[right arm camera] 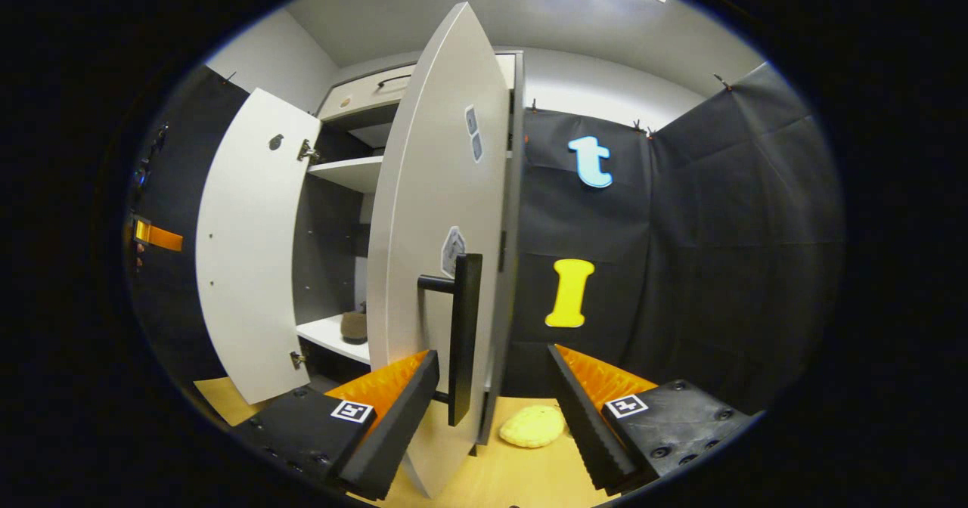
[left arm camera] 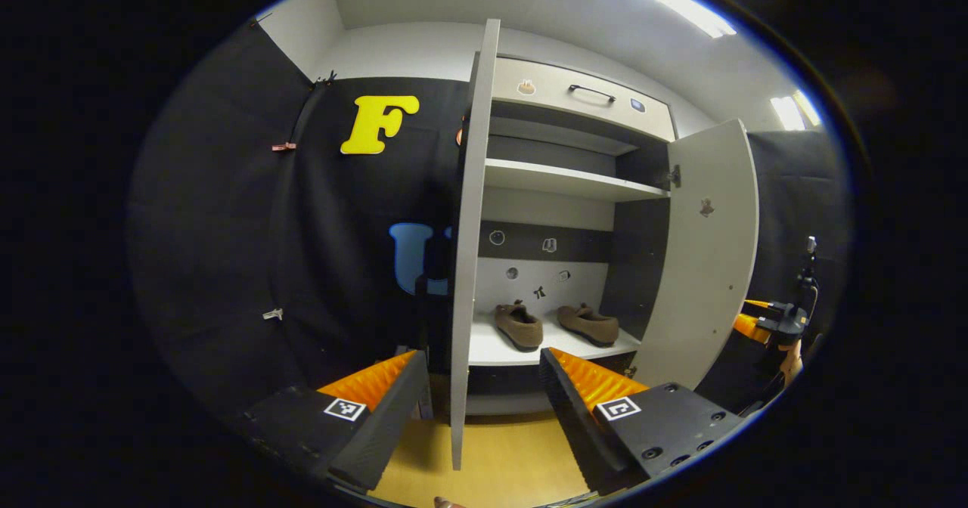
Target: Grab one shoe with the right hand and put it into the shoe cabinet, grab the other shoe with the left hand and put it into the shoe cabinet; then close the right door with the right hand and the left door with the left hand.
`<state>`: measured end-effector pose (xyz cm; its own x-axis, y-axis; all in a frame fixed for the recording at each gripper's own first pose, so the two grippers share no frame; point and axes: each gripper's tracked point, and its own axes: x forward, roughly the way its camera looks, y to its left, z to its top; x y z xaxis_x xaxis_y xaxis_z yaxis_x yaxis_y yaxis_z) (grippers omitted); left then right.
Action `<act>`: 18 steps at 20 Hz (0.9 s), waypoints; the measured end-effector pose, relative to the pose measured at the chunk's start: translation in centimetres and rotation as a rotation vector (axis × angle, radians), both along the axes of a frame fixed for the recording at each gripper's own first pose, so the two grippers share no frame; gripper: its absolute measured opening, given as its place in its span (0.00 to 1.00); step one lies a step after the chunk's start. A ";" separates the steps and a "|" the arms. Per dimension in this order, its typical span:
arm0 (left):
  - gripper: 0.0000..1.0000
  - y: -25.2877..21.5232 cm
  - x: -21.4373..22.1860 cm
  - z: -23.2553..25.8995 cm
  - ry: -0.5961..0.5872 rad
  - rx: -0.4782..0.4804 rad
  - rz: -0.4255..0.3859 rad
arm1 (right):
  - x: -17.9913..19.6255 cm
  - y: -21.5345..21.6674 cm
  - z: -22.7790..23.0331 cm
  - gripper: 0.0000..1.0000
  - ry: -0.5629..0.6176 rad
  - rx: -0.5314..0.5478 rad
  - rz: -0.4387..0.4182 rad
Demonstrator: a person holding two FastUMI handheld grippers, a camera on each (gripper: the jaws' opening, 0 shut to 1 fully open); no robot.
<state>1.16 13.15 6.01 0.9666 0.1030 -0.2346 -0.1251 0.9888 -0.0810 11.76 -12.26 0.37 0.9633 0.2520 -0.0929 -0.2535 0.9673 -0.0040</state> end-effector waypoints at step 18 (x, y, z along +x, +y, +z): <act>0.95 9.8 0.1 -2.4 -0.022 -0.011 0.158 | 0.9 8.2 -1.9 0.97 0.094 0.042 0.144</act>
<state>1.30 22.99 3.62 0.9436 0.2517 -0.2152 -0.2770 0.9560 -0.0965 12.69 -4.11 -1.53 0.9044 0.3924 -0.1675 -0.3868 0.9198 0.0662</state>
